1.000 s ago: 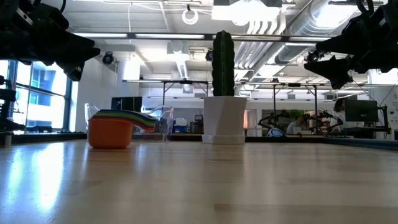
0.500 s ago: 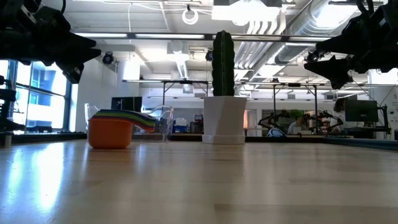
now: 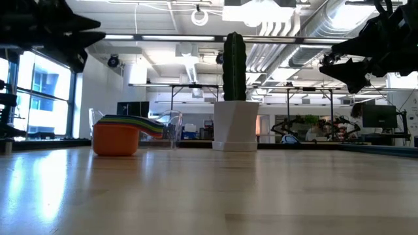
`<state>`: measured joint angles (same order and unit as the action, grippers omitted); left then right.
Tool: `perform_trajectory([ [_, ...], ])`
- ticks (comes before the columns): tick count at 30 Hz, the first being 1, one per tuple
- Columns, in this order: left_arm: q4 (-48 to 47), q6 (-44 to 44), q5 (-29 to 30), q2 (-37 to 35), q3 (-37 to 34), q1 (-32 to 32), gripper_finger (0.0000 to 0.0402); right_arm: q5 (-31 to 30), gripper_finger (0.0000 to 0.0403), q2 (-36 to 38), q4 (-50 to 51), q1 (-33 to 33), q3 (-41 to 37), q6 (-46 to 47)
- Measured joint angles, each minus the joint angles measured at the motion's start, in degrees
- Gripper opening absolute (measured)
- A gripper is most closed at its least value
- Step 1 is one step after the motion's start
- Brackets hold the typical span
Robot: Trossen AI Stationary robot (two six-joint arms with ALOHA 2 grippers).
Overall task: Nest measuring cups in basket
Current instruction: Put the stacked measuring cups into the bin
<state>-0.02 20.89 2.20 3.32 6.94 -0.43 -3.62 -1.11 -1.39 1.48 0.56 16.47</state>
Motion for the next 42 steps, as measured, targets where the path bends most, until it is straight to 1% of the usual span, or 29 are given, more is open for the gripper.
perform_trajectory([
  [5,-7.34,-5.92,1.25,7.75,8.57,0.00,0.0094,0.00,0.0287,-0.01,0.02,0.00,0.00,0.00],
  [9,-12.67,-13.60,2.77,15.93,16.30,0.04,0.0094,0.00,0.0287,0.01,0.02,0.00,0.00,0.00],
  [13,-18.28,-20.87,2.93,24.06,23.47,0.04,0.0094,-0.02,0.0287,0.00,0.02,-0.01,0.00,0.00],
  [21,-25.56,-32.35,2.94,38.96,35.10,0.04,0.0094,-0.02,0.0287,0.01,0.02,0.00,0.00,0.00],
  [25,-28.56,-36.74,2.92,44.83,38.48,0.69,0.0094,-0.02,0.0287,0.00,0.02,-0.02,0.00,0.00],
  [29,-28.88,-37.21,2.90,50.10,40.27,2.04,0.0094,-0.02,0.0287,-0.01,0.02,-0.02,0.00,0.00],
  [35,-28.99,-38.17,0.76,58.96,42.42,3.53,0.0097,-0.02,0.0287,-0.01,0.02,0.00,0.00,0.00],
  [39,-29.24,-39.08,-0.04,64.22,44.34,3.89,0.0111,-0.02,0.0287,-0.01,0.02,-0.01,0.00,0.00],
  [42,-29.69,-39.13,-0.07,67.19,45.30,3.89,0.0133,-0.02,0.0287,0.01,0.02,0.00,0.00,0.00],
])
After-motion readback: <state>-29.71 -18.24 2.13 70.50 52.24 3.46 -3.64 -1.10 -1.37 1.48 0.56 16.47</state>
